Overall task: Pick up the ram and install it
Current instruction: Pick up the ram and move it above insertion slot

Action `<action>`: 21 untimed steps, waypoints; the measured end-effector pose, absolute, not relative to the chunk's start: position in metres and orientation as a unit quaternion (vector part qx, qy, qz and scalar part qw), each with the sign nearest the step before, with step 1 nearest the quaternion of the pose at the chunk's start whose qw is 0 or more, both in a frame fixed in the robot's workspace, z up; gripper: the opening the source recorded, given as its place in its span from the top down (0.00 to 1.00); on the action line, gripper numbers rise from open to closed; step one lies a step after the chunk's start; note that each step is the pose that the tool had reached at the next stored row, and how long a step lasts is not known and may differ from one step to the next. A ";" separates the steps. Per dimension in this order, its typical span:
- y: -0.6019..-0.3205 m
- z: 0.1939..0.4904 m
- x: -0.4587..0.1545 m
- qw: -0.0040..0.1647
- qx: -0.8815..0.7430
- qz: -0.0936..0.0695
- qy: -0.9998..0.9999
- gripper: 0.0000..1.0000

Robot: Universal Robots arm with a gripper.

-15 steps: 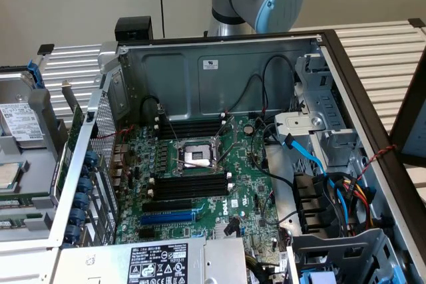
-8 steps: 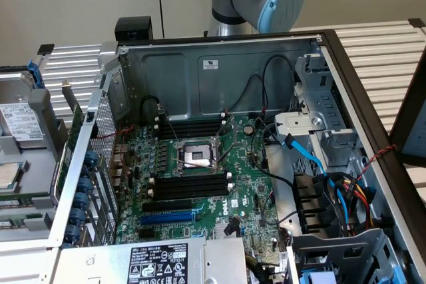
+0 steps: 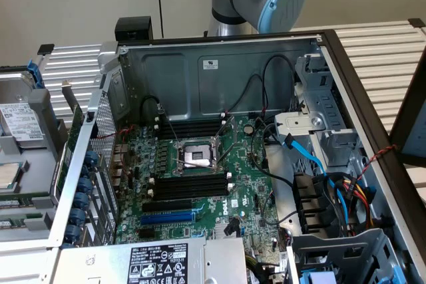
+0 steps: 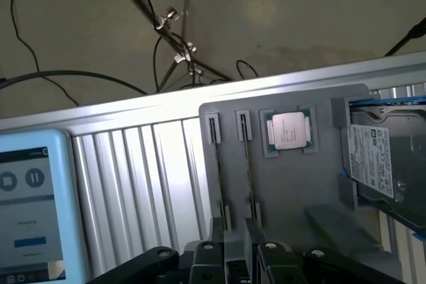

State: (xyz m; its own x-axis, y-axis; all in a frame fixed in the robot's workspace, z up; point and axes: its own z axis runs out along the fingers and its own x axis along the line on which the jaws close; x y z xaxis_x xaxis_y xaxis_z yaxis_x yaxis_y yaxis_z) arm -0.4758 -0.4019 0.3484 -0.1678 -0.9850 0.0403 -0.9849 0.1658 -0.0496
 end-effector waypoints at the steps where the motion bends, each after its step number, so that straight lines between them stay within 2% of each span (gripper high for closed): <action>1: -0.402 0.347 -0.476 0.001 -0.645 -0.032 0.764 0.73; 21: -0.410 0.310 -0.476 0.000 -0.641 -0.032 0.766 0.73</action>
